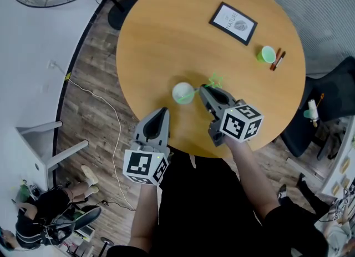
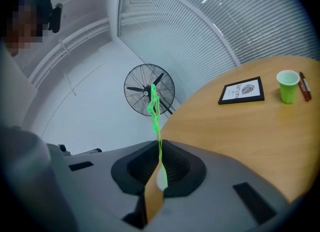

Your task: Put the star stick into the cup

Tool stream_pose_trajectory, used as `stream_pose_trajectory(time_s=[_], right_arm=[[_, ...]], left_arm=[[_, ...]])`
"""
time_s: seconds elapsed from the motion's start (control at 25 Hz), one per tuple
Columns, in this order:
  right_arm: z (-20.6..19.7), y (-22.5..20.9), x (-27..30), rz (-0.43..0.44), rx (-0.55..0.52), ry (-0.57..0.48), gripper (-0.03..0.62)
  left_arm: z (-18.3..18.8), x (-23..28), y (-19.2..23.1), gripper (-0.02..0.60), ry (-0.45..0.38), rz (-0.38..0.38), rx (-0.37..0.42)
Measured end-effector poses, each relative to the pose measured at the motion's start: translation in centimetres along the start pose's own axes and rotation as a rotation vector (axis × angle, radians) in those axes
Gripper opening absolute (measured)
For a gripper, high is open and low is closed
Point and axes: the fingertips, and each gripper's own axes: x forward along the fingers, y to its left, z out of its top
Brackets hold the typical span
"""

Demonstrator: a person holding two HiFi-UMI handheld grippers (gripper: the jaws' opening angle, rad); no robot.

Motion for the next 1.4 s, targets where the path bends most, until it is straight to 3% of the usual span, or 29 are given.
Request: stream_pose_trajectory(time_s=[1.4], right_arm=[[-2.5,-2.2,1.1,-0.027,0.073,0.056,0.038]], left_arm=[[-1.2,-0.3,-0.9,0.0,0.008,0.005,-0.017]])
